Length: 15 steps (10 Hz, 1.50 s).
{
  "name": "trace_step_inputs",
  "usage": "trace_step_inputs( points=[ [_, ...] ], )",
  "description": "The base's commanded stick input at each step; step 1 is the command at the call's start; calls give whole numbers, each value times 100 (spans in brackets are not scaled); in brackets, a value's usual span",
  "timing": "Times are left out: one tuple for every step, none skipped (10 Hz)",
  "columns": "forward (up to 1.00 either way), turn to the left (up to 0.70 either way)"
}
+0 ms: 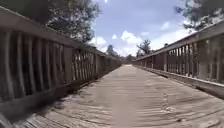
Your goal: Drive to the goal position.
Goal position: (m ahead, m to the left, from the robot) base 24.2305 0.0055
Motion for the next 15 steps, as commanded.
trace_step_inputs(
  points=[
    [50, -49],
    [50, -48],
    [50, 1],
    [50, 1],
    [50, 1],
    [50, 1],
    [50, 1],
    [50, 1],
    [50, 1],
    [50, 1],
    [50, 1],
    [50, 1],
    [50, 1],
    [50, 1],
    [50, 1]
  ],
)
